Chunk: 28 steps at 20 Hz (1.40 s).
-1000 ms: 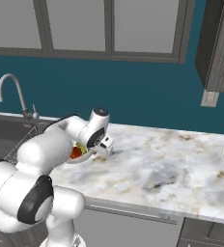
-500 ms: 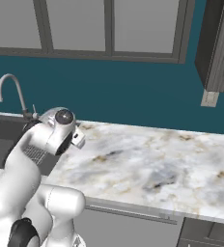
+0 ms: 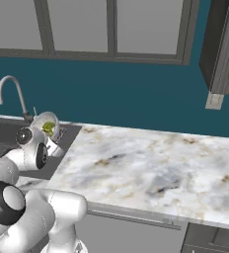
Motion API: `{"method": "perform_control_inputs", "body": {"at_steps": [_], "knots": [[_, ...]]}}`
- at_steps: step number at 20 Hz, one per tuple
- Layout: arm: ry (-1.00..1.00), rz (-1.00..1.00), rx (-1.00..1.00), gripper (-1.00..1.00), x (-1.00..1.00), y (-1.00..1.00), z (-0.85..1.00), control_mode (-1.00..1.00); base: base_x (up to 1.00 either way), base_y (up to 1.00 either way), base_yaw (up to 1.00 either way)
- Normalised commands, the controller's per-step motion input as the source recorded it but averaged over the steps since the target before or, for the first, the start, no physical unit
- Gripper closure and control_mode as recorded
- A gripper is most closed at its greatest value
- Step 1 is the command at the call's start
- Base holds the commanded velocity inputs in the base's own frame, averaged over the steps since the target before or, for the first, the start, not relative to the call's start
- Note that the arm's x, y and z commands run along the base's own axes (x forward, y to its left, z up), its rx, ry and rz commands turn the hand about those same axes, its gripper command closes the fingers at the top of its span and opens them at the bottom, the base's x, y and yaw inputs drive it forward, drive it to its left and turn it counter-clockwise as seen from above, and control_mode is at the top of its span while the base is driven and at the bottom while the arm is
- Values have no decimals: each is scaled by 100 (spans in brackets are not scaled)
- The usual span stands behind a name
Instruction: Dump the broccoli and tomato from the bowl so the bowl can be washed. Place the bowl in the sink after clearing the leftovers.
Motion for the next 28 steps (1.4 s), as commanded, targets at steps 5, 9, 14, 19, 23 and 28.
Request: {"method": "perform_control_inputs", "body": {"at_steps": [5, 9, 14, 19, 23, 28], "knots": [[22, -14, -16, 100, 79, 55, 1, -100, 0, 0, 0], [24, -7, -6, 100, 49, 23, 0, -100, 0, 0, 0], [1, 0, -10, 100, 0, 5, -5, -100, 0, 0, 0], [0, 0, -29, 100, 0, 16, -13, -100, 0, 0, 0], [4, 0, -32, 100, 0, 13, -6, -100, 0, 0, 0], [3, 0, -17, 100, 2, 7, 0, -100, 0, 0, 0]]}}
